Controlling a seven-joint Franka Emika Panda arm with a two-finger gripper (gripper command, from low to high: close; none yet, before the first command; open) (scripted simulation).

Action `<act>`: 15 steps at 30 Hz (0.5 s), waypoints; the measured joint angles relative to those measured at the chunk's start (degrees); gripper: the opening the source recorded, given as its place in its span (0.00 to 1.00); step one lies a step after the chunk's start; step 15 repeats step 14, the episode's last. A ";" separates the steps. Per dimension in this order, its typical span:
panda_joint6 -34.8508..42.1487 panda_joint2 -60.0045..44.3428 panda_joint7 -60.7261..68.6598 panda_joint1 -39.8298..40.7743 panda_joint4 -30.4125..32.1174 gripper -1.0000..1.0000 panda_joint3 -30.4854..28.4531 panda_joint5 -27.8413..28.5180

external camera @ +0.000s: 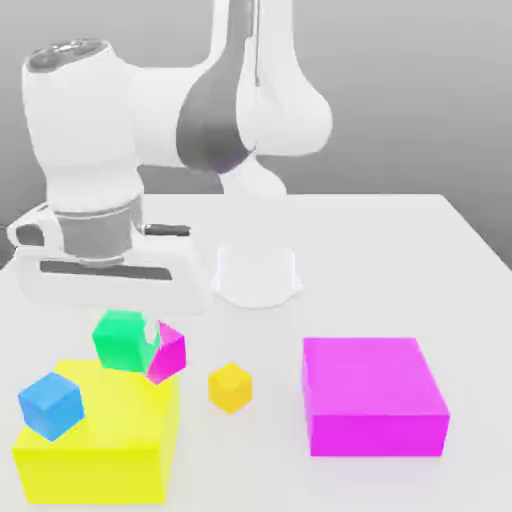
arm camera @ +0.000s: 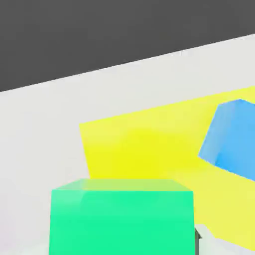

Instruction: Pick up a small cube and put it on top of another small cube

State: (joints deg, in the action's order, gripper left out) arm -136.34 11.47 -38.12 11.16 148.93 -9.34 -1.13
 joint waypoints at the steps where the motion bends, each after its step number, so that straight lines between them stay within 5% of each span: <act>1: 0.77 2.10 -0.88 0.60 1.33 0.00 0.11 0.71; 5: 2.87 10.23 -6.04 2.65 6.73 0.00 1.89 3.50; 10: -6.98 4.89 -7.98 2.89 10.70 0.00 2.92 3.86; 11: -9.03 3.36 -7.93 2.86 11.24 1.00 2.88 3.77; 15: -9.03 3.36 -7.93 2.86 11.24 1.00 2.88 3.77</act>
